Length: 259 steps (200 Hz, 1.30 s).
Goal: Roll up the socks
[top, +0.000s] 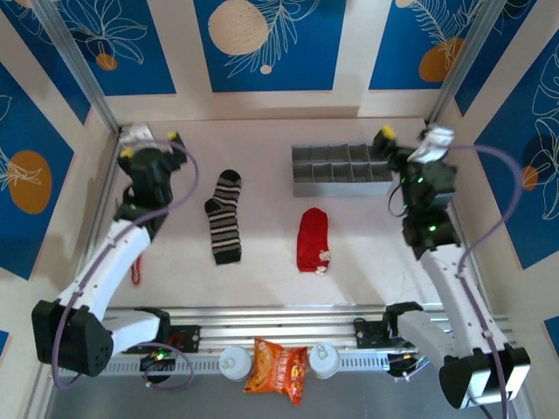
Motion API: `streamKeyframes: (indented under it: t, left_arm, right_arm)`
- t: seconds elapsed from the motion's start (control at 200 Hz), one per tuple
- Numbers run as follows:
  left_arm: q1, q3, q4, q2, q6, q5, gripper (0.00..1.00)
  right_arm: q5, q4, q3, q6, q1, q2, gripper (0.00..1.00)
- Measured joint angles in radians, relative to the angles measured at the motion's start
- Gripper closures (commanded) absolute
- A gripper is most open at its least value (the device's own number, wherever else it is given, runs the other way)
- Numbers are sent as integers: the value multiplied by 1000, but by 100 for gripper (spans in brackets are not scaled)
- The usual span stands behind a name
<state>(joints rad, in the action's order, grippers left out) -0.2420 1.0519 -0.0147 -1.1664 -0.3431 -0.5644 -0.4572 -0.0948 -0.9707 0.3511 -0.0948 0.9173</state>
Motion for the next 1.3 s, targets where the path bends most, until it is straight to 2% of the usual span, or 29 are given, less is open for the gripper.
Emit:
streamKeyframes:
  t: [0.09,0.125,0.165,0.215,0.27,0.365,0.445,0.495,0.575,0.765,0.83,1.02,1.18,1.296]
  left_arm:
    - [44,112,161,-15,-195,149,0]
    - [60,121,211,-23,-252,217,0]
    - [71,124,271,-49,-317,296,1]
    - [69,125,353,-101,-391,386,8]
    - [51,124,446,-180,-455,475,13]
    - [6,98,600,-299,-511,604,28]
    - [-17,61,688,-335,-529,688,43]
    - [-27,46,730,-344,-538,731,52]
    - [-29,36,754,-364,-546,775,56]
    - [-29,40,755,-463,-527,805,64]
    - [-31,51,753,-513,-514,808,70]
    - [-55,132,745,-614,-486,782,70]
    - [-102,202,733,-658,-476,758,71]
    - [-150,187,700,-716,-470,758,72]
  right_arm:
    - [91,64,-82,179,108,-17,1]
    - [117,69,-74,198,113,-24,1]
    - [137,84,-64,201,69,-20,2]
    - [142,104,-58,158,-44,9,7]
    - [152,114,-51,60,-211,61,8]
    - [163,114,0,-123,-480,145,8]
    - [181,107,72,-301,-684,198,8]
    - [199,109,104,-389,-777,235,7]
    - [222,108,124,-500,-869,316,7]
    - [261,61,160,-637,-910,435,7]
    - [275,50,160,-657,-912,462,9]
    - [301,19,160,-649,-912,493,14]
    - [304,2,161,-605,-912,494,14]
    - [305,-9,175,-577,-905,486,14]
